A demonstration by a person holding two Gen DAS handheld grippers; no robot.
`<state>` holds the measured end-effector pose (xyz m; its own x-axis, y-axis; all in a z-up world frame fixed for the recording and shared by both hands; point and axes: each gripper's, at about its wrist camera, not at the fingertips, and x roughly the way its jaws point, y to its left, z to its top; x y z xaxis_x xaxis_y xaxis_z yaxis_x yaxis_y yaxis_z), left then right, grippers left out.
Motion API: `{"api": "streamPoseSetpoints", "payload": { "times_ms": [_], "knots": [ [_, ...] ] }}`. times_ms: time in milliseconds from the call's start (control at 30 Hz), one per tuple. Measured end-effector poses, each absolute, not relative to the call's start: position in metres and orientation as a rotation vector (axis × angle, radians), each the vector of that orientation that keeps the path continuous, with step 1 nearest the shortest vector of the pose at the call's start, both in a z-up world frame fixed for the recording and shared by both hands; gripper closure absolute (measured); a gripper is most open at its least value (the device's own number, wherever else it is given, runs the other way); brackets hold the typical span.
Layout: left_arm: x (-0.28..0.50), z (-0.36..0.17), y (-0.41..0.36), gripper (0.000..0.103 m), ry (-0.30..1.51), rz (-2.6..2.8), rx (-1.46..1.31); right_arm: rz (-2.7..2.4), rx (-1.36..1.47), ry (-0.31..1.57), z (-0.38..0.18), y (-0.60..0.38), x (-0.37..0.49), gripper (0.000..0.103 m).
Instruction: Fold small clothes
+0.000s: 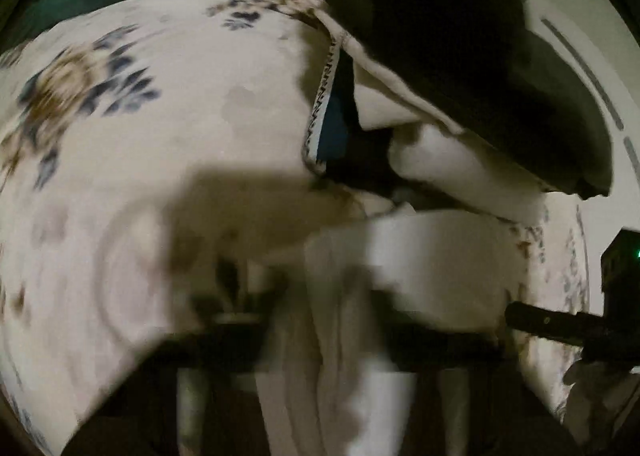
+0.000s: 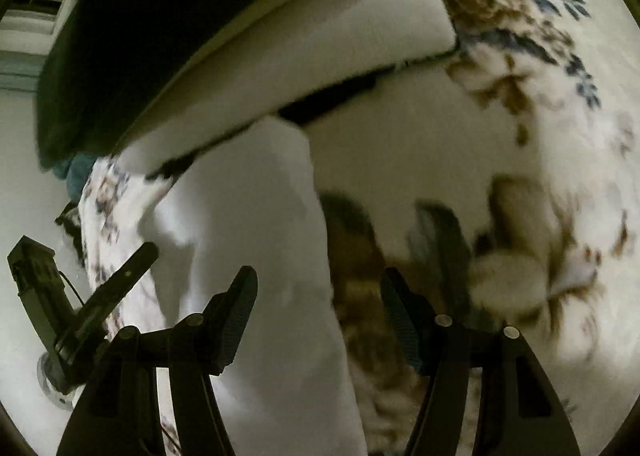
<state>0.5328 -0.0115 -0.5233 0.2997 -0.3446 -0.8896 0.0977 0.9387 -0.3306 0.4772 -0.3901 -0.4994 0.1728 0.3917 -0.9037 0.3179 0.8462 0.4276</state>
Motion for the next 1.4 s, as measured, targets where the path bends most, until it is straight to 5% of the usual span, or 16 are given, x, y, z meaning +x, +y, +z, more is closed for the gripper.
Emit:
{"api": "streamPoseSetpoints", "payload": {
  "times_ms": [200,367,500,633,933,1133,1400],
  "knots": [
    [0.532,-0.514,0.005,0.102,1.184,-0.335,-0.266,0.024,0.649,1.431,-0.520,-0.379,0.495,0.037],
    [0.548,-0.548,0.027,0.096,1.313,-0.369,-0.447,0.050,0.669,1.426,-0.528,-0.377,0.508,0.037],
    [0.546,-0.548,0.034,0.065,1.294,-0.456,-0.529,0.100,0.685,1.407,-0.536,-0.366,0.513,0.031],
    [0.551,-0.560,0.030,0.047,1.314,-0.491,-0.591,0.179,0.740,1.385,-0.543,-0.372,0.514,0.030],
    [0.560,-0.553,0.004,0.054,1.323,-0.455,-0.451,0.276,0.702,1.364,-0.547,-0.344,0.534,0.032],
    [0.536,-0.545,0.058,0.049,1.340,-0.356,-0.660,0.284,0.735,1.370,-0.549,-0.342,0.532,0.032],
    [0.552,-0.566,0.016,0.050,1.390,-0.418,-0.628,0.290,0.789,1.371,-0.558,-0.336,0.530,0.032]
  ]
}}
